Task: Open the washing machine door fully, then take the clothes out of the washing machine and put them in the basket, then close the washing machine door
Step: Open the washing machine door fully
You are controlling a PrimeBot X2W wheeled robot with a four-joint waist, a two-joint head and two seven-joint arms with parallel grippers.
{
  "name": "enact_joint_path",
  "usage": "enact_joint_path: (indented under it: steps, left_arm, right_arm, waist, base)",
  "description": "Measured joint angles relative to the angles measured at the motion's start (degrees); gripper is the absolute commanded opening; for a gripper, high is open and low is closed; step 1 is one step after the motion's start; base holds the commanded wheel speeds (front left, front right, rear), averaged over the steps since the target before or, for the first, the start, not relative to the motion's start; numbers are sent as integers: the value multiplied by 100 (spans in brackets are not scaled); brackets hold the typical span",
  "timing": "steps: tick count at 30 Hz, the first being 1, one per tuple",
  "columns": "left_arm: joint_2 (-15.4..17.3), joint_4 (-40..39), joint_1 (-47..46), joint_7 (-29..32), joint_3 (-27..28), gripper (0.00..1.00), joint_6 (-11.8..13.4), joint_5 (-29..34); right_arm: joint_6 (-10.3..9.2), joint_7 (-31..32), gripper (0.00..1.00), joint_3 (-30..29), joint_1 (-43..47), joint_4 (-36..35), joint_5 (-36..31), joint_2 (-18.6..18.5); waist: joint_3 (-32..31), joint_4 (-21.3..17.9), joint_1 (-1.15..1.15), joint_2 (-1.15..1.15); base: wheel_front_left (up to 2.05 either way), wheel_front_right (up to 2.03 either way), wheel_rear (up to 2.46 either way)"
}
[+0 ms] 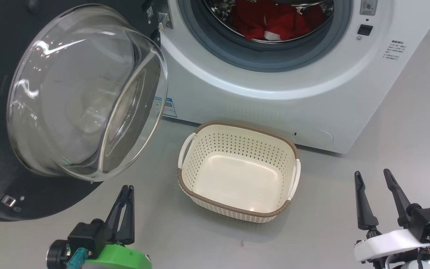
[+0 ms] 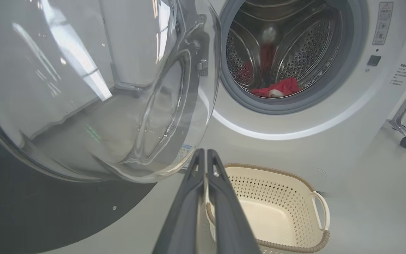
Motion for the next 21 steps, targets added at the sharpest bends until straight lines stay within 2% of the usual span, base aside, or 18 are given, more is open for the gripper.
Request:
enact_joint_path:
  steps: [1, 2, 3, 21]
  left_arm:
    - [3, 5, 3, 0, -44, 45, -15, -54]
    - [3, 8, 5, 0, -71, 76, -15, -77]
    - [5, 9, 5, 0, -87, 100, -15, -77]
    - [14, 126, -2, 0, -64, 100, 13, 97]
  right_arm:
    - [0, 0, 100, 23, -2, 5, 29, 1]
    - [-1, 0, 100, 45, -3, 15, 48, 1]
    - [-4, 0, 100, 66, -3, 29, 58, 1]
    - [-159, 0, 100, 391, 12, 62, 177, 1]
  waist:
    - [-10, -45, 0, 0]
    - [-21, -94, 0, 0]
    - [-34, -145, 0, 0]
    - [-309, -1254, 0, 0]
  base:
    - [0, 0, 0]
    - [0, 0, 0]
    - [0, 0, 0]
    - [0, 0, 0]
